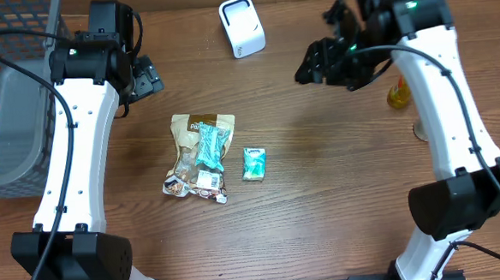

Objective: Scan the item barcode
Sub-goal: 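Open the right gripper, release the bottle, and lift away, then move the right gripper over the Kleenex tissue pack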

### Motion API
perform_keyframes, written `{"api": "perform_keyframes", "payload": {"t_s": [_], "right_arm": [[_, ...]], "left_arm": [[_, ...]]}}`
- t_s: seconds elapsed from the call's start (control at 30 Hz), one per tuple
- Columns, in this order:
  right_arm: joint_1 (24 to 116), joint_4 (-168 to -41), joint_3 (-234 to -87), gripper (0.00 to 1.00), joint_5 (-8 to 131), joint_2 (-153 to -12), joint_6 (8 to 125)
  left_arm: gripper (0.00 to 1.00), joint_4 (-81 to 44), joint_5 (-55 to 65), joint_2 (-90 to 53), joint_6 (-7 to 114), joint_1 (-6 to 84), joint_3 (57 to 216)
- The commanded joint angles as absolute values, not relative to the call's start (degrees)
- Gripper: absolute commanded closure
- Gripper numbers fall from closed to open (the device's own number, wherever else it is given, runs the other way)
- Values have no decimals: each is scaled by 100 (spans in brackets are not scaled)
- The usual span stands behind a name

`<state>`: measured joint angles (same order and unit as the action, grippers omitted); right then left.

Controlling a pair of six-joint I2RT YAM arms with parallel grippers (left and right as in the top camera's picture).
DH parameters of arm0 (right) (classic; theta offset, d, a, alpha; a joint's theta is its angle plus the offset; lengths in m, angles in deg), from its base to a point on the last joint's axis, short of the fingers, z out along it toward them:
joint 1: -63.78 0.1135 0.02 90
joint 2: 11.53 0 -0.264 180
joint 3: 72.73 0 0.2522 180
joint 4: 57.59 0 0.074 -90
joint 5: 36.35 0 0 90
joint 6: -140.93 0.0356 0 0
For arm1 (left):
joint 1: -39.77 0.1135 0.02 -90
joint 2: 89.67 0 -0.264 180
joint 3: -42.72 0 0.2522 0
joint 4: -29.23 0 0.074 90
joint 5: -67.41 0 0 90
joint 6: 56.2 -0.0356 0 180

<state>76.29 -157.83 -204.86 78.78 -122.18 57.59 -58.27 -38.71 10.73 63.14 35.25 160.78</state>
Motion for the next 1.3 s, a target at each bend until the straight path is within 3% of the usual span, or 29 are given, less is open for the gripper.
{"api": "perform_keyframes", "payload": {"t_s": [0.0,0.2,0.23,0.27,0.57,0.77,0.9,1.07,1.13,1.17,1.27], "right_arm": [[7826,-15556,-20066,33,7923,-12209,6002],[8101,-14839,-19231,27,7930,-12212,6189],[8140,-14743,-19113,17,7930,-12212,6200],[8175,-14627,-18984,0,7926,-12214,6286],[8221,-14118,-18329,1,7926,-12214,6471],[8221,-13912,-18066,19,7926,-12214,6471],[8221,-13840,-17964,26,7923,-12214,6585],[8221,-13737,-17898,25,7923,-12216,6640],[8221,-13720,-17881,16,7926,-12216,6640],[8221,-13724,-17881,4,7926,-12216,6640],[8219,-13713,-17881,0,7923,-12216,6638]], "left_arm": [[0,-5820,-3949,996,6207,3484,16185],[0,-5818,-3949,996,6207,3484,16185],[1,-5818,-3949,996,6207,3484,16185],[1,-5820,-3949,996,6207,3484,16185],[0,-5820,-3949,996,6207,3484,16185],[0,-5820,-3949,996,6207,3484,16185],[1,-5818,-3949,996,6207,3484,16185],[0,-5818,-3947,996,6207,3484,16185],[0,-5818,-3949,996,6207,3484,16185],[0,-5818,-3949,996,6207,3484,16185],[0,-5818,-3949,996,6207,3484,16185]]}}
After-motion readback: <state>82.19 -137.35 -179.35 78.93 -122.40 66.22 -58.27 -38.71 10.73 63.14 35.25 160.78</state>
